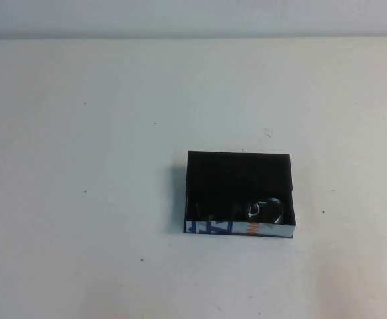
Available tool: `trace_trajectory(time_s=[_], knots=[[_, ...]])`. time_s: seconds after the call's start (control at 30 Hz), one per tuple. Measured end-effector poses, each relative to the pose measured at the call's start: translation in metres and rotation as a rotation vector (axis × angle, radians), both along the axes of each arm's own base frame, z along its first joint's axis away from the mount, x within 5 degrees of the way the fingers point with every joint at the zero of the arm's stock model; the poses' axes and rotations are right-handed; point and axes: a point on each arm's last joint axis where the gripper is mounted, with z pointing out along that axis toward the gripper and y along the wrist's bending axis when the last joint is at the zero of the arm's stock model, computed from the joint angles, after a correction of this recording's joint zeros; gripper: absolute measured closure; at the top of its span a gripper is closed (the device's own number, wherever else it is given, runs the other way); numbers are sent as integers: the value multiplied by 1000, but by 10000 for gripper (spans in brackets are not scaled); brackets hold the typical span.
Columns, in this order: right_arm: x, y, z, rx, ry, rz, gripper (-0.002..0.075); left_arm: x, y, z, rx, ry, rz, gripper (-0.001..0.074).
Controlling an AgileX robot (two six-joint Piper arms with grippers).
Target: Take glasses out of glasses case
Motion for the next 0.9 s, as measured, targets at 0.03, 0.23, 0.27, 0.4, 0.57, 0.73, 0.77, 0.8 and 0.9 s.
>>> trace_trajectory(time_s=[0.03,0.23,0.27,0.4,0.57,0.73,0.77,0.8,0.9], knots=[[0,-1,2,73,-8,-11,743,0,0,0,0,0,0,739],[1,-6,4,55,-35,-74,743,0,0,0,0,0,0,739],[1,-7,4,35,-35,-75,743,0,0,0,0,0,0,739],[1,-3,1,-18,-17,-33,743,0,0,0,0,0,0,739],[-1,1,4,-194,-43,24,743,0,0,0,0,0,0,739],[5,1,54,-471,-94,39,743,0,0,0,0,0,0,739],[10,1,68,-533,-85,52,743,0,0,0,0,0,0,740],[15,2,83,-580,-83,69,743,0,0,0,0,0,0,739],[42,4,121,-730,-8,161,743,0,0,0,0,0,0,739]])
